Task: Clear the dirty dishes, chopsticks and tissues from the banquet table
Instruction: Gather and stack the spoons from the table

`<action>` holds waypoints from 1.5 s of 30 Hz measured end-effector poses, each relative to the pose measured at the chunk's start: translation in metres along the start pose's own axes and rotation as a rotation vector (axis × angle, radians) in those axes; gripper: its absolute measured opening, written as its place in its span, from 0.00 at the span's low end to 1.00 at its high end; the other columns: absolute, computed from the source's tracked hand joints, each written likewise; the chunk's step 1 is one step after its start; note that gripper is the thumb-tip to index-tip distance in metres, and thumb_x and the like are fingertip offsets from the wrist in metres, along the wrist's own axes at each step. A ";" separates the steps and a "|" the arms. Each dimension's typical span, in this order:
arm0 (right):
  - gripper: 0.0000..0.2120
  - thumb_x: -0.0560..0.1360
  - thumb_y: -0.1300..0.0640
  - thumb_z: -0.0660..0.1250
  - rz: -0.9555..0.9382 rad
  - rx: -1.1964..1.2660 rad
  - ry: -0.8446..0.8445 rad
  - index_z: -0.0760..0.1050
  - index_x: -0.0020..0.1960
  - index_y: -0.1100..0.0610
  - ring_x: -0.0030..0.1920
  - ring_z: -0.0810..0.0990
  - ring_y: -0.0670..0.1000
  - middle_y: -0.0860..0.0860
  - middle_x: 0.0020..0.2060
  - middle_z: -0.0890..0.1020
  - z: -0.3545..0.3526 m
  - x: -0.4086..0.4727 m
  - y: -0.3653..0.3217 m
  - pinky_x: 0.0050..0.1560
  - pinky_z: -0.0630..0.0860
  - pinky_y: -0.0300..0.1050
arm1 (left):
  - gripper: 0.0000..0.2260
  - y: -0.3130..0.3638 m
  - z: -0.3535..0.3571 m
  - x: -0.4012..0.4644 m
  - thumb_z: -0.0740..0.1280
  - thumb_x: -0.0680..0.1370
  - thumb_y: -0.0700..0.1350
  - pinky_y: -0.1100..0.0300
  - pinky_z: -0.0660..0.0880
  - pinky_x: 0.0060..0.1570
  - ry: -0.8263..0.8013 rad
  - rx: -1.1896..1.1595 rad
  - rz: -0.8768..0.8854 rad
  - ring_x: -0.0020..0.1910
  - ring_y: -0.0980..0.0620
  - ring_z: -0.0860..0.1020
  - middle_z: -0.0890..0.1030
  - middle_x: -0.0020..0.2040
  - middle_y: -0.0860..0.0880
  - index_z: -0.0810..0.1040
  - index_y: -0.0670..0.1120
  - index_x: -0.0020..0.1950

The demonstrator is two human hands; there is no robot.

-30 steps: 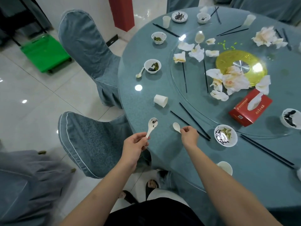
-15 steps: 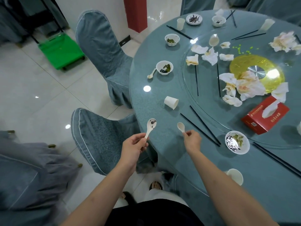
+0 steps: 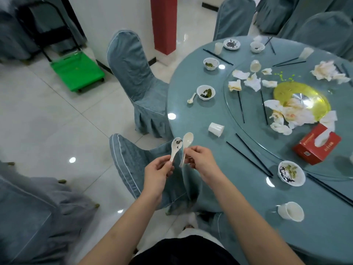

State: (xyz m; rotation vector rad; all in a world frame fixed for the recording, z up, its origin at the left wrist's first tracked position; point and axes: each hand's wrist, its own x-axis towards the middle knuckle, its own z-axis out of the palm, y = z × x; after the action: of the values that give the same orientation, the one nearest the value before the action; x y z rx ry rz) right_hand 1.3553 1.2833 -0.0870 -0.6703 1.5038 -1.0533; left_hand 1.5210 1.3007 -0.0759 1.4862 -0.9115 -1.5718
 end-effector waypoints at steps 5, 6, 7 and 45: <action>0.07 0.78 0.57 0.72 0.057 0.061 -0.012 0.79 0.42 0.56 0.29 0.71 0.47 0.49 0.30 0.78 0.078 -0.015 -0.008 0.29 0.64 0.41 | 0.10 0.025 -0.066 -0.001 0.67 0.82 0.36 0.59 0.80 0.49 -0.049 -0.012 0.071 0.44 0.57 0.83 0.87 0.49 0.49 0.85 0.46 0.58; 0.06 0.78 0.57 0.72 0.059 0.051 -0.008 0.80 0.44 0.57 0.29 0.71 0.47 0.49 0.31 0.78 0.096 -0.018 -0.010 0.28 0.63 0.41 | 0.10 0.029 -0.083 -0.001 0.67 0.82 0.36 0.58 0.81 0.51 -0.061 -0.016 0.078 0.45 0.56 0.83 0.87 0.49 0.49 0.85 0.45 0.58; 0.05 0.77 0.57 0.72 0.060 0.043 -0.005 0.80 0.46 0.58 0.28 0.71 0.47 0.49 0.32 0.78 0.106 -0.018 -0.011 0.28 0.63 0.40 | 0.10 0.032 -0.092 -0.001 0.67 0.82 0.36 0.57 0.81 0.52 -0.078 -0.028 0.081 0.46 0.55 0.83 0.87 0.49 0.49 0.85 0.45 0.58; 0.06 0.77 0.54 0.72 0.237 0.182 -0.175 0.81 0.51 0.55 0.30 0.68 0.46 0.49 0.36 0.75 0.339 0.137 -0.083 0.29 0.60 0.40 | 0.09 0.146 -0.272 0.208 0.70 0.80 0.38 0.58 0.77 0.50 -0.203 -0.112 -0.017 0.47 0.53 0.83 0.87 0.50 0.47 0.85 0.46 0.57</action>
State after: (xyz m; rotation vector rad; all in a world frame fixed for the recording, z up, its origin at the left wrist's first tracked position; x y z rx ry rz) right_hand 1.6423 1.0434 -0.0673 -0.4332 1.2831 -0.9117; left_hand 1.7972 1.0519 -0.0550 1.2767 -0.9094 -1.7805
